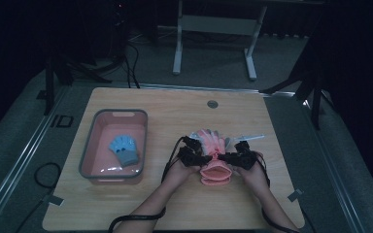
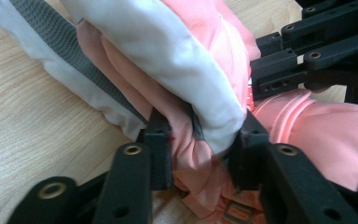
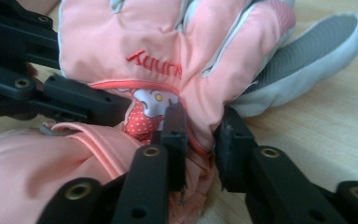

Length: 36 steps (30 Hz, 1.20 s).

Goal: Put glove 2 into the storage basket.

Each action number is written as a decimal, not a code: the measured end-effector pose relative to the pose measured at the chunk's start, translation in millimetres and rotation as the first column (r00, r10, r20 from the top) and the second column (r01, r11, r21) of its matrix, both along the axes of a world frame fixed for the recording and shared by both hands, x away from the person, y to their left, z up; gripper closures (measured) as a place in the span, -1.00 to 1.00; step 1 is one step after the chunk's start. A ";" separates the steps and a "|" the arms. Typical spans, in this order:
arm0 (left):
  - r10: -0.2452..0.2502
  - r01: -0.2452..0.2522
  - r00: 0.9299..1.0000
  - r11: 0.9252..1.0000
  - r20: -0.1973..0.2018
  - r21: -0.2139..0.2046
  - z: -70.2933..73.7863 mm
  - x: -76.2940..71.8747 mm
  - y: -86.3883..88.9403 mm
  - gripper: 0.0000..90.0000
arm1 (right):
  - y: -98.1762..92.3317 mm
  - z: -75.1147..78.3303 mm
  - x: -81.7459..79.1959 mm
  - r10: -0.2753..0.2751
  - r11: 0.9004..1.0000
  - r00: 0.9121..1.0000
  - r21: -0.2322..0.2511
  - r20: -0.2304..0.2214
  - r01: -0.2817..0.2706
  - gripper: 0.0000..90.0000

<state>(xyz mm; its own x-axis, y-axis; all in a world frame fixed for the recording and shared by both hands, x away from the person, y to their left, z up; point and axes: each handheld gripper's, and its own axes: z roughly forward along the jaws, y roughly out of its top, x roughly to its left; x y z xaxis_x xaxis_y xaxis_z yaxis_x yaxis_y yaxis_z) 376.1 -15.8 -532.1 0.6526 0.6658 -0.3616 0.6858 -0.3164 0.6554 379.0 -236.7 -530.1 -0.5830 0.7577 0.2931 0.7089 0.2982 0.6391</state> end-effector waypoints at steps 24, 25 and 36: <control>-0.001 -0.001 0.996 1.000 0.086 0.023 80.2 -17.2 44.6 0.58 | 40.8 68.0 -17.5 0.018 0.999 0.988 0.039 0.155 -0.024 0.76; 0.000 -0.002 0.996 1.000 0.088 0.026 82.3 -17.4 47.6 0.58 | 45.0 70.4 -17.7 0.021 0.999 0.987 0.036 0.162 -0.027 0.75; 0.020 -0.023 0.995 0.999 0.101 0.030 108.0 -18.4 82.0 0.58 | 86.0 94.3 -14.3 0.055 0.997 0.979 0.033 0.196 -0.063 0.76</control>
